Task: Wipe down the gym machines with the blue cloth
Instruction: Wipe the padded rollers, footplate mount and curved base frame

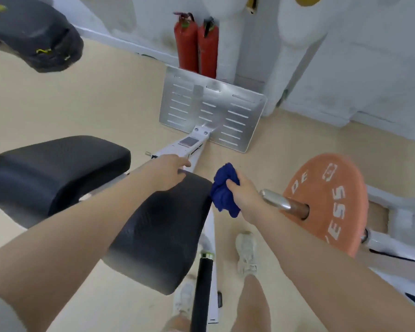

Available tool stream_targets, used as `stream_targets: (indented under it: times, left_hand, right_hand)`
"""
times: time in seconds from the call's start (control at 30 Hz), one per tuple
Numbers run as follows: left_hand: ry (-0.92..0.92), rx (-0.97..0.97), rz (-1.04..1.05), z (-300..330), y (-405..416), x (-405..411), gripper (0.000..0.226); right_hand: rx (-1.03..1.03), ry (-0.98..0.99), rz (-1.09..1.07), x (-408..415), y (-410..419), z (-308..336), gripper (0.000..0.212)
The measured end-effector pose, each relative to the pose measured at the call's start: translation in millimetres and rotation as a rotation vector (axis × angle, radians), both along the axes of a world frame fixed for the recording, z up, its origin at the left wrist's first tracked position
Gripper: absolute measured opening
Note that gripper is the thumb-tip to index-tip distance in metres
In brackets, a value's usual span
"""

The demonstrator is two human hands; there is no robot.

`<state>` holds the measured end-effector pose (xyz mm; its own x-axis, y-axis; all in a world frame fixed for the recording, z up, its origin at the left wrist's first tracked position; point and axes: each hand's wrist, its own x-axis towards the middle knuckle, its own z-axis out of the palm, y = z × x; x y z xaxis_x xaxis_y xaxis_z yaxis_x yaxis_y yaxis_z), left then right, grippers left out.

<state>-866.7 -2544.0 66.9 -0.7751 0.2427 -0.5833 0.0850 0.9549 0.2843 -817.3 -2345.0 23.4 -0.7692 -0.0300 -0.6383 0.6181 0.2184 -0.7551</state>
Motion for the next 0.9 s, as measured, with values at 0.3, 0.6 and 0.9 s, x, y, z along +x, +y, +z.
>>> stream_targets:
  times: [0.3,0.6,0.9]
  left_hand:
    - [-0.155,-0.438,-0.035,-44,-9,-39,0.09]
    - [-0.296,-0.006,0.167,-78,-60,-65,0.041]
    - [-0.408,0.291,0.241,-100,-98,-72,0.026]
  right_hand:
    - [-0.215,-0.184,0.143,-97,-11,-108,0.035]
    - [-0.175,-0.534,0.221,-144,-132,-176,0.02]
    - [-0.162,-0.517,0.414,-150,-150,-198,0.037]
